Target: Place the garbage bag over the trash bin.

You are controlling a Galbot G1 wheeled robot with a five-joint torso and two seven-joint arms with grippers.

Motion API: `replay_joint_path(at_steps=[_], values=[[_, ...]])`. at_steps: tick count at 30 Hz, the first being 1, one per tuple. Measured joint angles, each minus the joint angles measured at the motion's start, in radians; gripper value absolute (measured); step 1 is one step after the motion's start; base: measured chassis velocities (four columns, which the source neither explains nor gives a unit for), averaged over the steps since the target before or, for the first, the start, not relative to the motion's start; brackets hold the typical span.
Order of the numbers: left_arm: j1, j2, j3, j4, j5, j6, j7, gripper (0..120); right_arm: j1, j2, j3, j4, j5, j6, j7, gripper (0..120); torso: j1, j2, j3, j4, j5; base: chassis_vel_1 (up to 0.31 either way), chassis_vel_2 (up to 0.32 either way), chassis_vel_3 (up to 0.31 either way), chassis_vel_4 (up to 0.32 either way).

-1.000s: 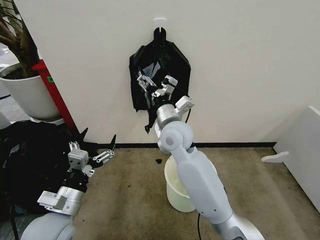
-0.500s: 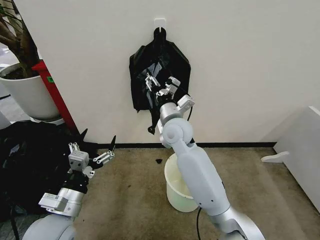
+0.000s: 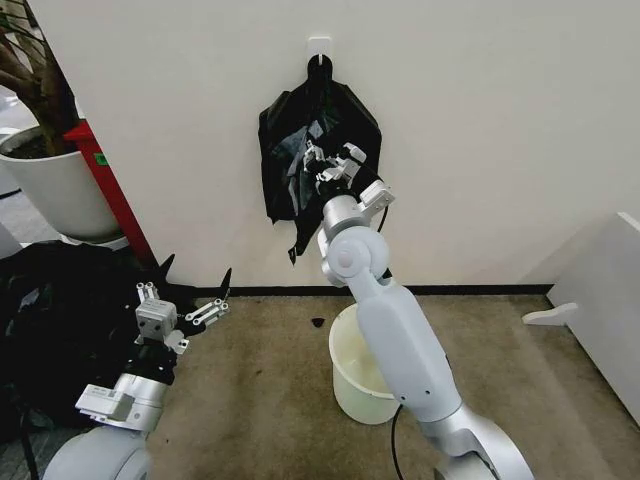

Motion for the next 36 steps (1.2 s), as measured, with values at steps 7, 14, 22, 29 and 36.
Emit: replay_joint_path(at_steps=[7,14,22,29,36], values=[[-0.068,0.133,0.001,0.039,-0.149,0.053,-0.011,100,-0.026,-0.063,0.002,0.062,0.082,-0.023,0.015,0,0.0,0.0,0.0,0.0,-0.0001,0.0,0.0,0.0,0.0],[-0.256,0.286,0.044,0.079,-0.415,0.19,-0.047,100,-0.057,-0.12,0.022,0.099,0.132,-0.043,-0.052,0,0.0,0.0,0.0,-0.0005,0.0001,0.0,0.0,0.0,0.0],[-0.404,0.375,0.085,0.091,-0.633,0.313,-0.086,100,-0.044,-0.127,-0.006,0.084,0.163,-0.063,-0.137,0,0.0,0.0,0.0,0.0005,-0.0001,0.0,0.0,0.0,0.0],[-0.648,0.384,0.25,0.154,-0.704,0.371,-0.15,100,-0.025,-0.133,-0.003,0.075,0.18,-0.074,-0.15,0,0.0,0.0,0.0,-0.0002,0.0002,0.0,0.0,0.0,0.0],[-0.885,0.35,0.455,0.255,-0.722,0.386,-0.183,100,-0.025,-0.181,0.025,0.091,0.203,-0.084,-0.155,0,0.0,0.0,0.0,-0.0003,0.0001,0.0,0.0,0.0,0.0]])
